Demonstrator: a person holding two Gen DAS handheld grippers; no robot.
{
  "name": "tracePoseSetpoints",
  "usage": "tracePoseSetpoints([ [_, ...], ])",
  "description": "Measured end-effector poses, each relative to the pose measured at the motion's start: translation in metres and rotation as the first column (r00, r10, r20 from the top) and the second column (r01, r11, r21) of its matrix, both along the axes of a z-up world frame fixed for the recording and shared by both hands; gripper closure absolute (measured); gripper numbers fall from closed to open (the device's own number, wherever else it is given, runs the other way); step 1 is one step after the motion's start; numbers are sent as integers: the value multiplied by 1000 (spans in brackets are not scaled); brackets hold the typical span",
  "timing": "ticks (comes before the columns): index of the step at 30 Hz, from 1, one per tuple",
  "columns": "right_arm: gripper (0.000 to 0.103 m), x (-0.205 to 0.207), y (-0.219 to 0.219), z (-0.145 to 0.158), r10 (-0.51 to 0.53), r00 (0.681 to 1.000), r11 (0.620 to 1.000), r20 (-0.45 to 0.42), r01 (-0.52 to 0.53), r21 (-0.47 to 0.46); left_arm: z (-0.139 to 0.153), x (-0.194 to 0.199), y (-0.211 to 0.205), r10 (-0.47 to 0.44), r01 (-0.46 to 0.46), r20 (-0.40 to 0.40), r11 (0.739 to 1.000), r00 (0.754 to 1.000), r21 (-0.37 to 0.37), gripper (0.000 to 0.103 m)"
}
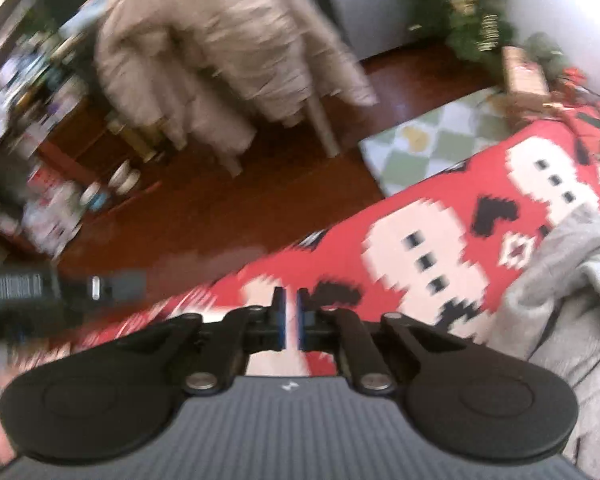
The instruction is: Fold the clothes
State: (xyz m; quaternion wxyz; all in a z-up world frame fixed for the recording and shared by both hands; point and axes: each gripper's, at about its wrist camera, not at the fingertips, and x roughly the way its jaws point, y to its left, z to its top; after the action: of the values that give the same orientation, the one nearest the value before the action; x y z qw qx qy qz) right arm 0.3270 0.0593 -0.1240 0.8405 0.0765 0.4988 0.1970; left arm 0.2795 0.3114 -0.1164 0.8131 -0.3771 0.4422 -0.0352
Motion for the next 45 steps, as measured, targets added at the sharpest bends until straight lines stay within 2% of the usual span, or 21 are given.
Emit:
tracePoseSetpoints([
  [3, 100, -24, 23, 5, 148, 989, 986, 4, -147, -77, 1, -16, -16, -53, 53, -47, 999, 997, -1, 98],
  [6, 100, -42, 33, 2, 179, 983, 980, -42, -181, -77, -7, -33, -41, -77, 78, -96, 997, 992, 8, 98],
  [10, 100, -57, 23, -3, 163, 985, 982, -64, -168, -89, -13, -58, -76, -124, 135, -127, 988, 984, 81, 98],
  [13, 98, -68, 16, -8, 149, 986, 983, -80, -157, -98, -23, -72, -92, -122, 143, -164, 981, 979, 128, 98],
  [16, 97, -79, 8, -12, 135, 986, 984, -96, -145, -107, -36, -74, -89, -82, 103, -181, 989, 980, 108, 98],
  [20, 97, -80, 9, -17, 140, 986, 981, -89, -151, -119, -37, -56, -82, -57, 75, -140, 989, 989, 127, 98],
  [25, 97, -50, 35, -16, 158, 987, 980, -31, -161, -116, -36, -16, -74, -38, 56, -97, 980, 995, 191, 98],
  [28, 99, -25, 47, -19, 152, 988, 983, 0, -151, -104, -40, 10, -62, 8, 7, -101, 988, 995, 151, 98],
  [34, 101, 17, 61, -18, 122, 992, 989, 29, -119, -88, -36, 39, -46, 22, -10, -80, 989, 997, 148, 98],
  [37, 100, 26, 57, -16, 92, 995, 994, 25, -90, -61, -19, 31, -29, 55, -49, -44, 991, 997, 121, 98],
  [38, 95, 26, 53, -13, 78, 997, 996, 29, -76, -52, -12, 24, -23, 66, -62, -30, 992, 997, 113, 98],
  [40, 94, 21, 46, -5, 62, 998, 998, 33, -61, -33, 3, -2, -10, 110, -106, -28, 988, 994, 114, 98],
  [45, 94, -25, 40, 11, 115, 993, 993, 1, -115, -22, 13, -90, 2, 232, -209, -127, 963, 965, 169, 98],
])
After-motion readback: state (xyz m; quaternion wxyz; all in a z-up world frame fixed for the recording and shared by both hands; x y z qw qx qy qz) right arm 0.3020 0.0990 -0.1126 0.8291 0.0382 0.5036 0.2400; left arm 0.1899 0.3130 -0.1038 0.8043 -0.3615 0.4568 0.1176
